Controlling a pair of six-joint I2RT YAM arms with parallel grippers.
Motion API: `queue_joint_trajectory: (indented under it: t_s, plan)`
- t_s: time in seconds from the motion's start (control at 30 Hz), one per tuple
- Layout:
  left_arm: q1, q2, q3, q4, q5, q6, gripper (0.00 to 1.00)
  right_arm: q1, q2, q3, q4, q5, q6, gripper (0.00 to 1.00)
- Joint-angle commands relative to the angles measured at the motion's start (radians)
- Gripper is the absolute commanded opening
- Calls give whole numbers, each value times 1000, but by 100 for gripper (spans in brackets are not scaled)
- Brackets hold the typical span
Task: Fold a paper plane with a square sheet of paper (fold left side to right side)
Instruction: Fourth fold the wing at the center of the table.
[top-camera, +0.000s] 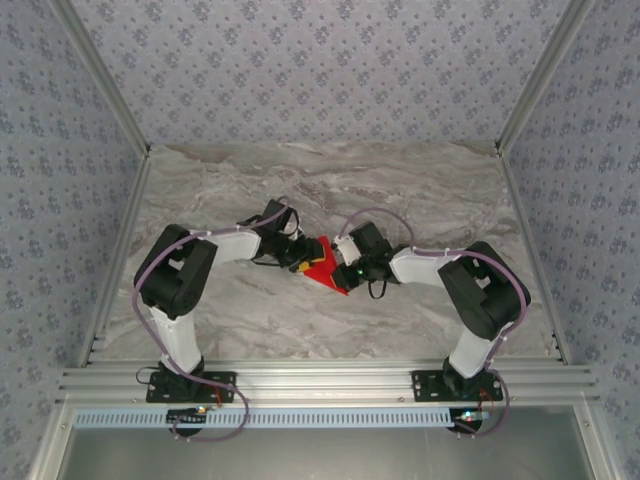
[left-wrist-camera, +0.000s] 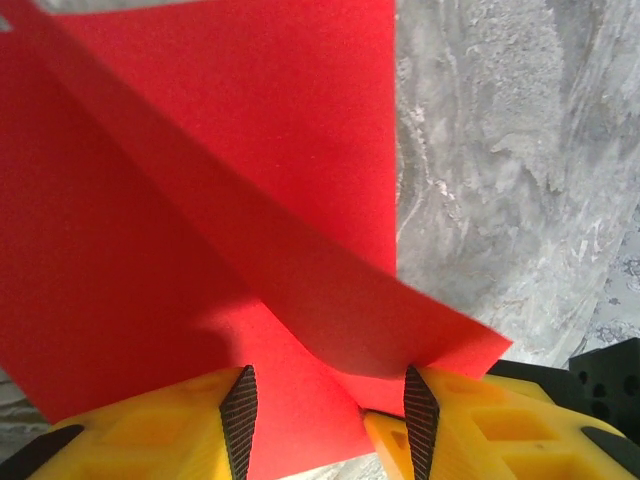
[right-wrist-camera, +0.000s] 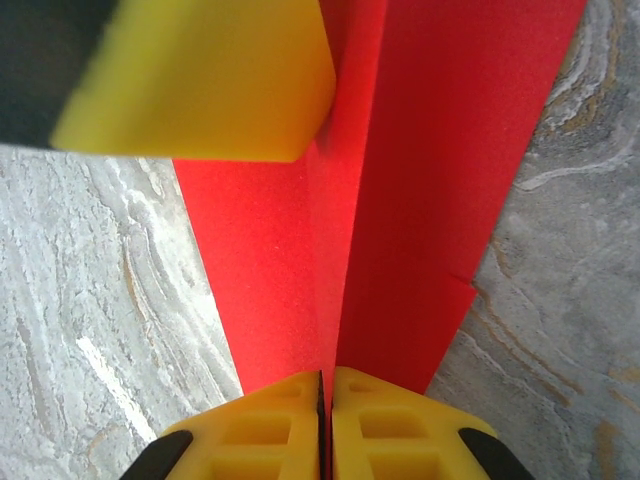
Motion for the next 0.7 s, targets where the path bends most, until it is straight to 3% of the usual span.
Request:
queue_joint_trajectory:
  t_s: [0.0, 0.5, 0.67]
  plan:
    - [-6, 22, 24, 15, 11, 7, 46, -7, 28, -14, -25, -17, 14, 9]
    - [-7, 67, 29, -11, -24, 12, 48, -13, 42, -2, -32, -47, 20, 11]
    - [-6, 70, 31, -38, -36, 24, 48, -20, 8, 18, -48, -69, 25, 16]
